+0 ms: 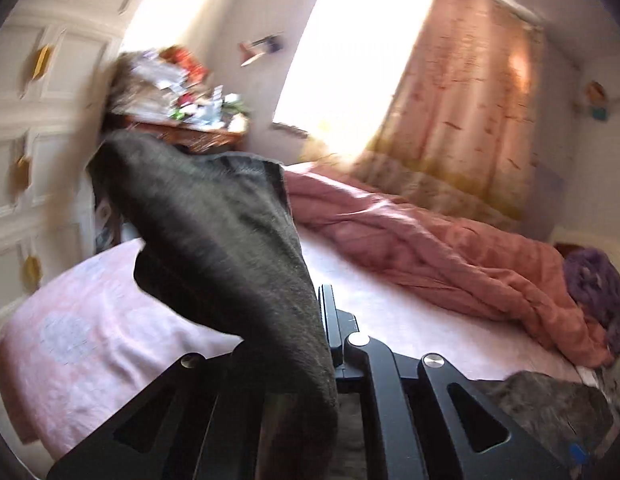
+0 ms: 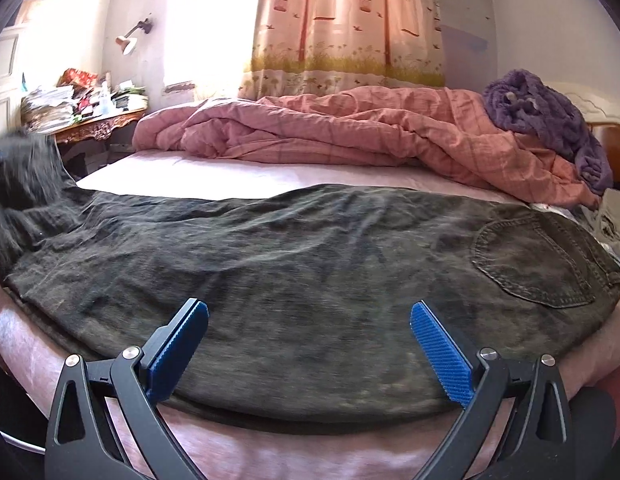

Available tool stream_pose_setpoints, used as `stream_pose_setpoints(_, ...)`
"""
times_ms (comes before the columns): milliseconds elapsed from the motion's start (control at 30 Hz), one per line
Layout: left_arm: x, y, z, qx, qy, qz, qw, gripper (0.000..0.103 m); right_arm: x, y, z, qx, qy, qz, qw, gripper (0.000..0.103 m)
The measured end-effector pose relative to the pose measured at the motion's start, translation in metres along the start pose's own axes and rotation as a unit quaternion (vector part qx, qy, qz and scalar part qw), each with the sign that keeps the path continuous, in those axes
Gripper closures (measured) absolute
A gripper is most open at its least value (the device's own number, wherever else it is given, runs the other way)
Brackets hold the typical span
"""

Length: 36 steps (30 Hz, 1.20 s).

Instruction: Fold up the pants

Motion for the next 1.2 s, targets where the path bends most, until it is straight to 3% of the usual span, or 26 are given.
stream_pose_setpoints(167, 0.002, -0.076, -0.016, 0.082, -0.006, 0.041, 0.9958, 0.098, 0.0, -0.018, -0.01, 0.007, -0.007, 0.019, 1.0, 0.001)
stream_pose_setpoints(400, 0.047, -0.159, -0.006, 0.182, 0.06, 0.054, 0.98, 0.098, 0.001, -0.046, -0.023, 0.027, -0.012, 0.031, 0.999, 0.001)
stream_pose_setpoints(600, 0.126, -0.219, 0.012, 0.194, 0.135, 0.09, 0.9676, 0.098, 0.008, -0.078, -0.034, 0.05, -0.01, 0.051, 0.997, 0.001)
stream_pose_setpoints(733, 0.168, -0.239, 0.012, 0.163, 0.136, 0.138, 0.9673, 0.098, 0.015, -0.095, -0.039, 0.061, -0.005, 0.066, 0.996, 0.001)
stream_pose_setpoints(867, 0.169, -0.253, 0.009, 0.155, 0.124, 0.16, 0.9669, 0.098, 0.019, -0.107, -0.042, 0.065, -0.002, 0.075, 0.995, 0.001)
stream_pose_setpoints(1033, 0.136, -0.26, 0.0, 0.185, 0.083, 0.135, 0.97, 0.098, 0.02, -0.11, -0.037, 0.061, -0.001, 0.082, 0.995, 0.001)
stream_pose_setpoints(1133, 0.137, -0.264, -0.003, 0.208, 0.091, 0.142, 0.9634, 0.097, 0.02, -0.11, -0.037, 0.062, -0.001, 0.081, 0.995, 0.001)
stream_pose_setpoints(1200, 0.159, -0.267, 0.003, 0.202, 0.112, 0.173, 0.9576, 0.097, 0.02, -0.11, -0.037, 0.063, -0.001, 0.081, 0.995, 0.001)
Point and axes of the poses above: each gripper's, at about its wrist camera, not at the fingertips, and z roughly the way its jaws point, y to its left, x to its underside, the point moved 3 cm from there along z, roughly the way its jaws point, and after that the axes turned 5 degrees about -x, right-handed, at the moved point
